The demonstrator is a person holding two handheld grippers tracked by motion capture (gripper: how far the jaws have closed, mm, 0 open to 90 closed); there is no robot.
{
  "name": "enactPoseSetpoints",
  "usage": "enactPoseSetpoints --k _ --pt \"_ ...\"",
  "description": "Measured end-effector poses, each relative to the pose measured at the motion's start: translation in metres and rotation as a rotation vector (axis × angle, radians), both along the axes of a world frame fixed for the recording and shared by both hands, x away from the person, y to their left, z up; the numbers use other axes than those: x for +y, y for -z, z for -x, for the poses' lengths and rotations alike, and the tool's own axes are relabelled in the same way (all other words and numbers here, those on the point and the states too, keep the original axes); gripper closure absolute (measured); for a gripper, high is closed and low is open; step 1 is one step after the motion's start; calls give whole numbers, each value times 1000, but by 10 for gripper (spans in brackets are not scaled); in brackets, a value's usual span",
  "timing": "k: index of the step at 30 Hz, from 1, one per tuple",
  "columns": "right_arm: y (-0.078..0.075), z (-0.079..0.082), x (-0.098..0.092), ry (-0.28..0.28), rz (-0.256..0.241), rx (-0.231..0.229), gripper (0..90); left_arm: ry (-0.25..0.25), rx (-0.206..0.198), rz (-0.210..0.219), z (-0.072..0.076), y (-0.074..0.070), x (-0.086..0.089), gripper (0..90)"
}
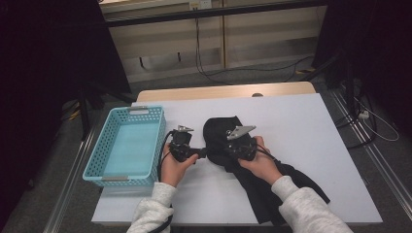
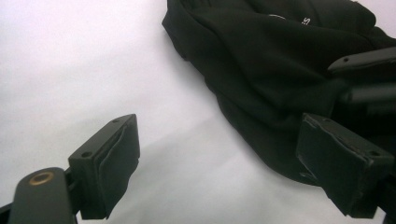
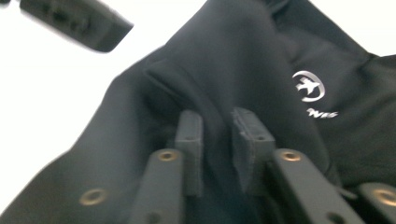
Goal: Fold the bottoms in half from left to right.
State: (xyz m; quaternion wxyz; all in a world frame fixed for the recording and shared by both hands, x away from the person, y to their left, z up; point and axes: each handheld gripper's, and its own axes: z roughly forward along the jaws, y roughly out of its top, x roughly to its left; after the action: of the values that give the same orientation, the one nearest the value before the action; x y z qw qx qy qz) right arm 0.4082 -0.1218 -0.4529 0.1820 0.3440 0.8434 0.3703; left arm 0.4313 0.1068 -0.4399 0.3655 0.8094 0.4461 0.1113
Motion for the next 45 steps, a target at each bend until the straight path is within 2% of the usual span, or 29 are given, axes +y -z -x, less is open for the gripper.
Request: enactPoseSetpoints --k 4,6,8,12,14,15,16,17,18,19,20,21,23,25,27,29,31,33,34,36,37,39,42,43,45 --pt "-13 -6 -14 42 -112 11 859 2 4 -3 -1 1 1 139" --pt "-20 -10 -21 68 -126 -6 863 -4 6 0 -1 2 2 139" --pt "-24 -16 -28 89 -159 3 864 -6 6 2 -2 3 2 139" --pt "-29 -34 -44 169 -189 -6 865 4 2 -5 -2 2 1 140" --pt "-30 -43 -50 215 -170 -26 864 13 4 -10 -2 2 0 142" --pt "-29 -48 -54 237 -188 -24 857 7 -1 -6 -2 3 -1 143" --pt "-27 -52 -57 248 -216 -17 810 11 4 -8 -3 4 -1 146" --pt "-24 -55 -59 268 -213 -8 747 14 5 -15 -3 5 -2 146" --pt "-22 -56 -60 290 -183 -4 698 12 5 -10 -4 6 -3 146" --pt "-21 -55 -60 293 -175 -1 637 19 12 -14 -5 7 -4 146" --pt "-21 -53 -61 305 -173 0 572 11 9 -8 -5 8 -5 146" --pt "-21 -51 -62 323 -169 -2 569 12 5 -15 -7 8 -5 148" --pt "-22 -46 -64 284 -166 4 561 12 4 -18 -10 10 -7 157" --pt "-26 -38 -66 276 -148 -5 519 4 8 -6 -13 12 -9 176" --pt "-30 -28 -68 256 -162 -3 495 7 17 -15 -16 15 -13 196" --pt "-32 -19 -70 243 -145 -4 468 11 28 -4 -19 17 -16 221" --pt "-33 -6 -75 226 -156 -10 446 1 26 -4 -22 17 -20 246" --pt "-32 5 -80 222 -148 -3 432 -5 33 10 -25 17 -23 287" --pt "-30 12 -84 219 -141 -9 433 2 35 10 -25 17 -26 348" --pt "-27 23 -90 218 -131 -6 430 14 39 5 -26 16 -31 404" --pt "-26 27 -93 219 -139 -7 430 24 58 15 -26 15 -34 468" --pt "-24 36 -102 228 -162 1 423 13 67 8 -27 14 -38 550" --pt "-22 46 -114 240 -172 6 415 7 107 28 -32 13 -38 761" --pt "-22 49 -118 244 -174 6 408 12 117 38 -33 12 -37 807" --pt "-21 54 -124 250 -170 3 388 7 129 49 -36 11 -35 838"
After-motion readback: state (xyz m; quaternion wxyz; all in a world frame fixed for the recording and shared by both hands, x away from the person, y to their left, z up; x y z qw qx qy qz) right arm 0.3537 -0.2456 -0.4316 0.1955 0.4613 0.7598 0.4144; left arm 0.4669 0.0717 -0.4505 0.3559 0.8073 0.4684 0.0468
